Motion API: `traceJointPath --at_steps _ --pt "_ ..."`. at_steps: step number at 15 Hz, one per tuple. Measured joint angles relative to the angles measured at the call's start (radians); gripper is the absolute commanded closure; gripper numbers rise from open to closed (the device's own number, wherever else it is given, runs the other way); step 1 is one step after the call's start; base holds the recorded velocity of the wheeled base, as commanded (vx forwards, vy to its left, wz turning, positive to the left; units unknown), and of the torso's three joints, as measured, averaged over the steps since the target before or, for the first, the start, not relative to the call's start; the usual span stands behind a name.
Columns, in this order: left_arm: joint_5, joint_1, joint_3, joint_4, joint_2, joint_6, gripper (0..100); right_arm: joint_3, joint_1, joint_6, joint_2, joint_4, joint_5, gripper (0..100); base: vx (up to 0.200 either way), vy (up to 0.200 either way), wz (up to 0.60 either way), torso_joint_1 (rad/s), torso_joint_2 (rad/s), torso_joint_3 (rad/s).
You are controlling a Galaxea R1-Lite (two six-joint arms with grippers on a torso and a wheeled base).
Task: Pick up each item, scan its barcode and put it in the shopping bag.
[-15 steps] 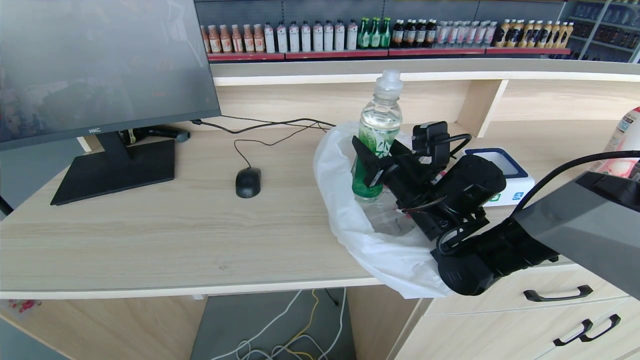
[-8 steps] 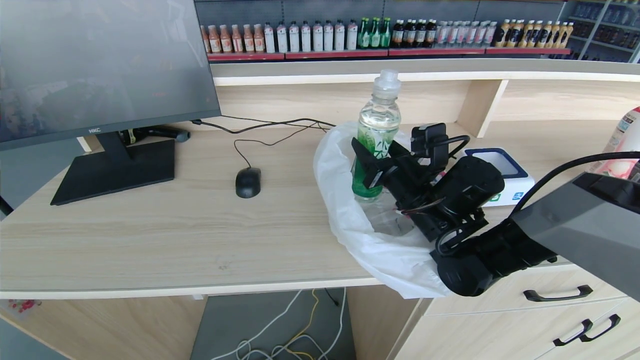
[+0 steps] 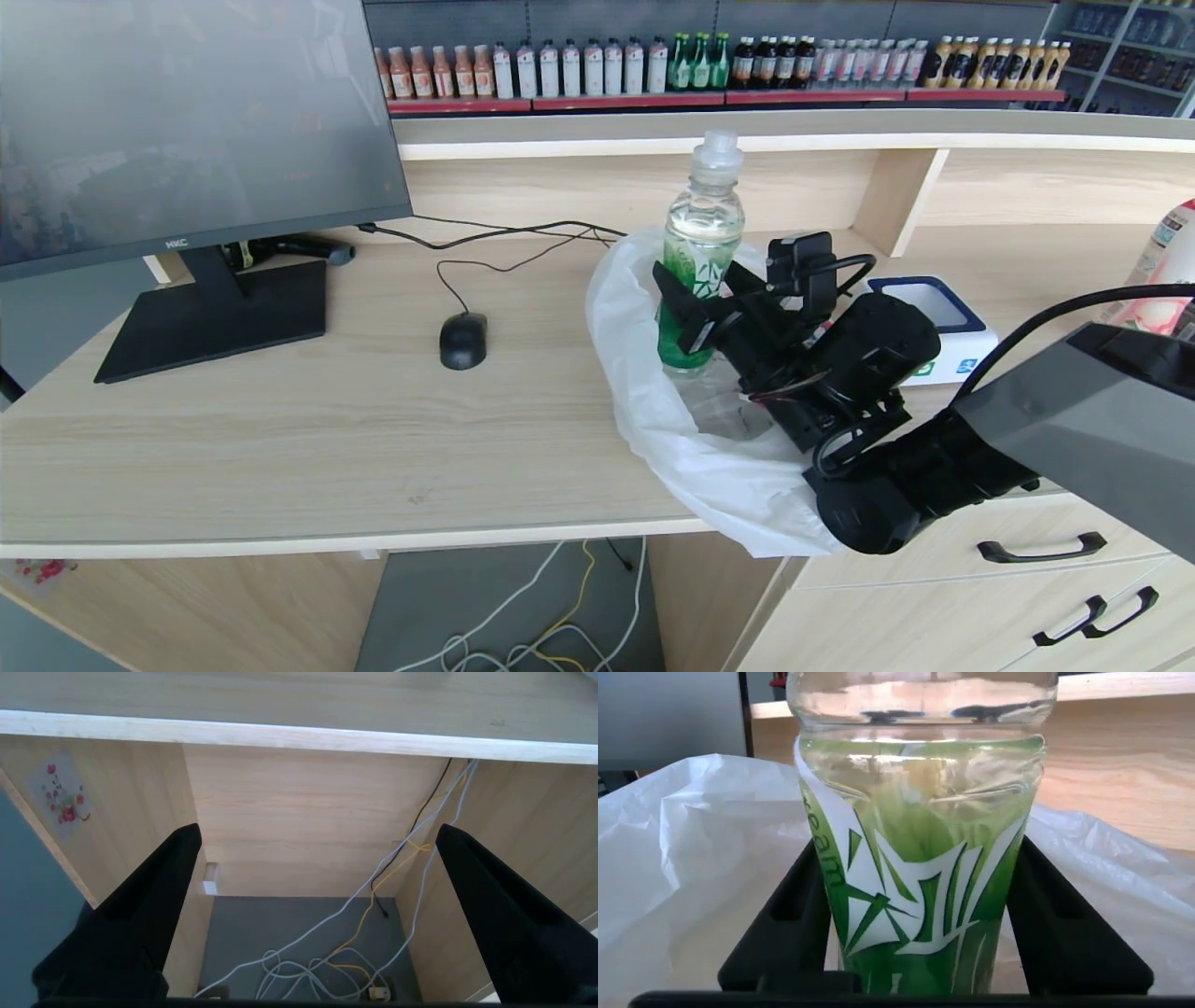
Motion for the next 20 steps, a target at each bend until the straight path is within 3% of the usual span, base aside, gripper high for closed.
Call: traceJointPath --at_steps 9,16,20 --pt "0.000 0.000 0.000 0.000 0.000 0.000 0 0.065 -0.001 0.017 -0.045 -0.003 -0.004 0 0.000 0.000 0.00 0.000 0.00 0.000" --pt "0.000 0.000 0.000 0.000 0.000 0.000 0 0.268 0.000 0.021 -0.209 -0.004 0.006 0 0.000 0.000 0.00 0.000 0.00 0.000" --pt "0.000 0.000 0.000 0.000 0.000 -0.001 0 0.364 0.001 0.027 -0.301 -0.004 0.069 0 -0.050 0.000 0.00 0.001 0.00 0.002"
